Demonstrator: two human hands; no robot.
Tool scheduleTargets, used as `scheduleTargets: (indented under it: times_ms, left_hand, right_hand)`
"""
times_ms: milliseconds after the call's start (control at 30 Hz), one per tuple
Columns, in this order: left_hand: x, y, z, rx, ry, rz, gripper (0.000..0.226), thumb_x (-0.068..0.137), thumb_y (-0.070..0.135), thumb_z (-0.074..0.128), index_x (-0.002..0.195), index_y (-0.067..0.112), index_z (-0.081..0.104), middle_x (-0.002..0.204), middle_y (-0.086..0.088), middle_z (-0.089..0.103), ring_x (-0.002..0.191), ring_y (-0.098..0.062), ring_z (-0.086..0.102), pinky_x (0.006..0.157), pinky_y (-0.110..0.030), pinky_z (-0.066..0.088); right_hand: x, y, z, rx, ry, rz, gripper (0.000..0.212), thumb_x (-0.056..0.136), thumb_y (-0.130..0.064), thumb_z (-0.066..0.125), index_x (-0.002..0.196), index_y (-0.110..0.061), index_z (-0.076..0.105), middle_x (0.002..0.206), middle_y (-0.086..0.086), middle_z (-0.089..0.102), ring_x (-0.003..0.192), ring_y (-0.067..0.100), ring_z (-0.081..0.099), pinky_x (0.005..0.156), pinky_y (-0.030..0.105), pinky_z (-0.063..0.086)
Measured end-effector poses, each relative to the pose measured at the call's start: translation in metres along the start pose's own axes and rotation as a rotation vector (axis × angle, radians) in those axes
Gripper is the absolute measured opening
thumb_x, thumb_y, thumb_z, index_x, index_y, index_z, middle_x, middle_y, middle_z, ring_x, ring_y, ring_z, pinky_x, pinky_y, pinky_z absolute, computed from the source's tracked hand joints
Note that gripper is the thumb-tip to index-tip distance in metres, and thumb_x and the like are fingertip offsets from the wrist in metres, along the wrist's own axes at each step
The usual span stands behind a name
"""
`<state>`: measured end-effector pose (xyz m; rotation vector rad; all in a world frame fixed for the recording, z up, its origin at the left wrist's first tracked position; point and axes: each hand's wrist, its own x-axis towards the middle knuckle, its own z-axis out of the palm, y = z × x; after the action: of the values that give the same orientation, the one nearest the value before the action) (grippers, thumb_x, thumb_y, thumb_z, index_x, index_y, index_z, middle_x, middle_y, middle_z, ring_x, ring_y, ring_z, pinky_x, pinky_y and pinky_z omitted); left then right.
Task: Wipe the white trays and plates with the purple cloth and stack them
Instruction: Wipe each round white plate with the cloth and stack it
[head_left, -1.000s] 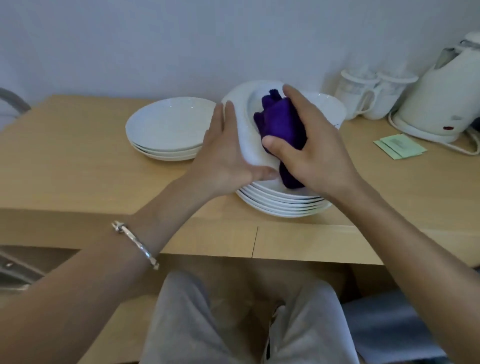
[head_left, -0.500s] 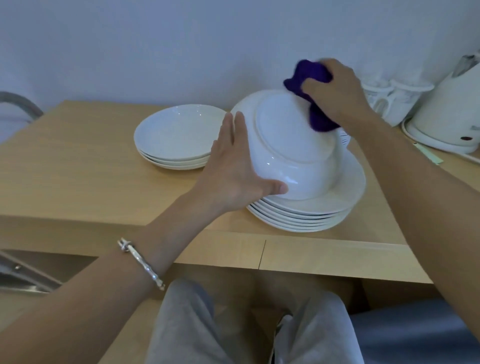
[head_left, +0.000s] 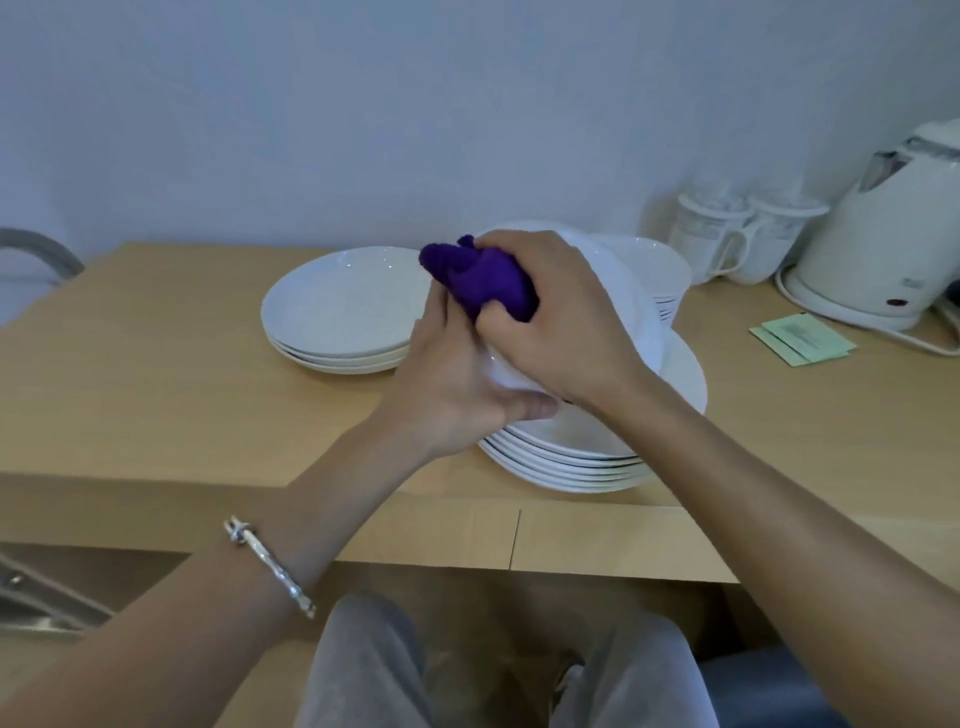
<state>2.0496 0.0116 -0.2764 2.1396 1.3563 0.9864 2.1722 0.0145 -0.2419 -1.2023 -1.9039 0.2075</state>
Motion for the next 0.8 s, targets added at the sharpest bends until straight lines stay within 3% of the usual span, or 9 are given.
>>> scheduleTargets:
  times_ms: [100,167,400,500,567,667,733,800]
  left_hand:
    - [0.000,-0.001,0.000,0.063,-0.035,-0.067,0.130,0.039,0.066,0.073,0.145,0.020,0.014,0.145,0.005,0.018,0.136,-0.018,0.025,0.111,-0.037,0.032]
    - [0.000,0.000,-0.002,0.091,-0.051,-0.099,0.125,0.038,0.067,0.070,0.139,0.016,0.017,0.142,0.004,0.019,0.132,-0.028,0.028,0.105,-0.046,0.037]
    - [0.002,-0.001,-0.001,0.099,-0.072,-0.091,0.127,0.046,0.057,0.080,0.142,0.012,0.012,0.149,0.001,0.010,0.140,-0.027,0.015,0.109,-0.047,0.032]
    - [0.001,0.001,-0.005,0.014,-0.085,-0.085,0.126,0.041,0.065,0.072,0.140,0.009,0.017,0.147,0.000,0.015,0.138,-0.017,0.015,0.110,-0.036,0.030]
    - [0.000,0.005,-0.010,-0.113,-0.034,-0.128,0.101,0.057,0.065,0.070,0.133,0.014,0.027,0.142,0.003,0.024,0.130,-0.005,0.024,0.106,-0.026,0.029]
    - [0.012,0.007,-0.020,-0.360,0.047,-0.374,0.077,0.089,0.058,0.051,0.145,0.012,0.027,0.144,0.006,0.035,0.130,-0.008,0.035,0.107,-0.029,0.030]
    - [0.024,0.007,-0.025,-0.500,0.041,-0.497,0.055,0.094,0.055,0.045,0.125,0.011,0.052,0.129,0.005,0.055,0.116,-0.013,0.051,0.100,-0.030,0.039]
    - [0.034,0.007,-0.025,-0.634,0.100,-0.564,0.037,0.096,0.046,0.048,0.106,0.013,0.062,0.114,-0.001,0.066,0.109,-0.019,0.060,0.102,-0.036,0.044]
  right_hand:
    - [0.034,0.014,0.003,-0.008,0.036,0.080,0.043,0.070,-0.034,0.050,0.112,-0.029,0.059,0.108,-0.006,0.061,0.101,0.016,0.053,0.086,0.033,0.046]
    - [0.045,0.026,-0.002,-0.032,0.057,0.153,0.043,0.071,-0.035,0.053,0.114,-0.032,0.058,0.113,-0.005,0.060,0.104,0.017,0.054,0.088,0.038,0.048]
    - [0.003,0.040,-0.028,-0.201,0.155,0.272,0.044,0.074,-0.030,0.053,0.117,-0.022,0.058,0.113,0.005,0.057,0.107,0.029,0.050,0.089,0.037,0.042]
    - [-0.027,0.035,-0.033,-0.228,0.143,0.262,0.048,0.072,-0.031,0.052,0.118,-0.022,0.058,0.118,0.001,0.057,0.110,0.027,0.047,0.091,0.036,0.040]
    - [-0.034,0.032,-0.035,-0.233,0.112,0.269,0.044,0.075,-0.027,0.057,0.119,-0.024,0.058,0.118,0.000,0.055,0.109,0.025,0.047,0.089,0.032,0.040]
    - [-0.036,0.027,-0.039,-0.227,0.083,0.291,0.040,0.076,-0.023,0.060,0.116,-0.025,0.058,0.114,-0.002,0.056,0.104,0.021,0.049,0.084,0.031,0.040]
    - [-0.039,0.021,-0.041,-0.190,0.077,0.292,0.037,0.074,-0.022,0.061,0.111,-0.026,0.059,0.109,-0.003,0.057,0.100,0.019,0.051,0.083,0.033,0.043]
    - [-0.043,0.014,-0.044,-0.124,0.067,0.296,0.036,0.074,-0.019,0.062,0.109,-0.027,0.060,0.107,-0.005,0.057,0.098,0.015,0.052,0.083,0.033,0.045]
